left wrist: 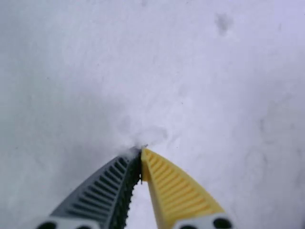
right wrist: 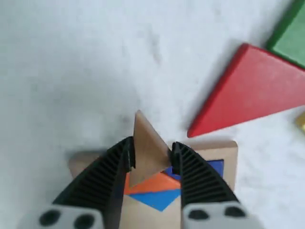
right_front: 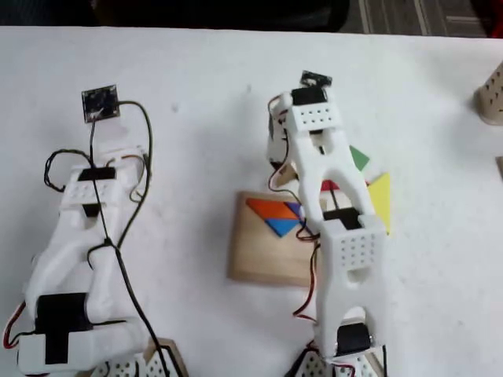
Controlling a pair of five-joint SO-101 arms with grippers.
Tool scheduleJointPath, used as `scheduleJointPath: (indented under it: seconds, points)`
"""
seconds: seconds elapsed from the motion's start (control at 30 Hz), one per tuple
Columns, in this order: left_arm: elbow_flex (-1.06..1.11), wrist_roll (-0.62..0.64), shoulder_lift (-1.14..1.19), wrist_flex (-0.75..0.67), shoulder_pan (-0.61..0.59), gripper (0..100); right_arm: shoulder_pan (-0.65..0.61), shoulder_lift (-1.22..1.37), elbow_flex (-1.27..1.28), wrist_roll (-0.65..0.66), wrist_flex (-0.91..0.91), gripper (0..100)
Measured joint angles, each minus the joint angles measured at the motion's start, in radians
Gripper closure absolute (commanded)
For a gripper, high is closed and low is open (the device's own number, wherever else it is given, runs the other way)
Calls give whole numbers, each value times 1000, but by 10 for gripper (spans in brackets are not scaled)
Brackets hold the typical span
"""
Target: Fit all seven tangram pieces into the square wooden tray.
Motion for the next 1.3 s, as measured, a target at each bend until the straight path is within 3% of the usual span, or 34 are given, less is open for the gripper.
scheduleJointPath:
  seconds: [0.27, 0.67, 0.9, 1.0, 1.13, 1.3]
  points:
    - [0, 0, 0, 0, 0, 973, -2, -137, 203, 287, 37, 981]
    - [0, 0, 0, 0, 0, 973, -75, -569, 730, 348, -8, 981]
    - [0, 0, 0, 0, 0, 973, -180, -634, 1037, 623, -123, 980]
    - [0, 0, 0, 0, 0, 973, -167, -634, 1080, 640, -206, 923]
    - [0, 0, 0, 0, 0, 973, -153, -634, 1082, 643, -232, 769]
    - [0, 0, 0, 0, 0, 973, -149, -634, 1088, 644, -235, 784]
